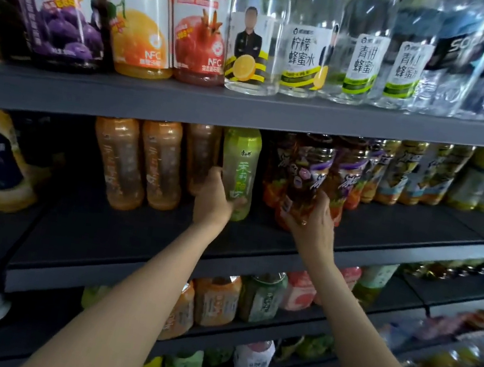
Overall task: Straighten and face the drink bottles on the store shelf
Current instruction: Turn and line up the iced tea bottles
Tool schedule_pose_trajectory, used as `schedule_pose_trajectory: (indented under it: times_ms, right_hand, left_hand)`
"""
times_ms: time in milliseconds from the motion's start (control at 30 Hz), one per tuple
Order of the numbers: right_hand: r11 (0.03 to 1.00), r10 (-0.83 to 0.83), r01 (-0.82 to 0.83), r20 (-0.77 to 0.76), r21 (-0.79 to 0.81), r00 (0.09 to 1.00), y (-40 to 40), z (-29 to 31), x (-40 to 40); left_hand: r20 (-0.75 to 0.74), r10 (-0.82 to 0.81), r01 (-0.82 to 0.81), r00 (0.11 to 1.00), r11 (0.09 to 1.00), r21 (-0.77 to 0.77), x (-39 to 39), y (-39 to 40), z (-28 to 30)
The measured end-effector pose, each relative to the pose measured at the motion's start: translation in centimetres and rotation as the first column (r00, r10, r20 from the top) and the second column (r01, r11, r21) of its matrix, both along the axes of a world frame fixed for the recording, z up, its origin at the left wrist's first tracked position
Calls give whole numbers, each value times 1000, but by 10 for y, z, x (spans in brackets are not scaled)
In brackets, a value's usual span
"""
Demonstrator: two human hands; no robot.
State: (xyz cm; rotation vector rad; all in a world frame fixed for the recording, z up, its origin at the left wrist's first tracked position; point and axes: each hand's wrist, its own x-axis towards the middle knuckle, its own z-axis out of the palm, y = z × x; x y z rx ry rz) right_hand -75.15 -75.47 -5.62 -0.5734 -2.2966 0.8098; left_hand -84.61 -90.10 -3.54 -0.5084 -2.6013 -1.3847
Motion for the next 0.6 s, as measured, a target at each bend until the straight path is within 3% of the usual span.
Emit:
schedule_pose_trajectory:
  times_ms: [233, 600]
  right_hand:
    - [998, -58, 58, -10, 2, 998, 2, -12, -8]
    - [993, 18, -25, 64, 112, 998, 21, -9, -6]
  left_hand:
    - [-16, 62, -62, 998, 998, 34, -9, 13, -3]
    - [4, 241, -241, 970, 969, 48, 2, 36, -13]
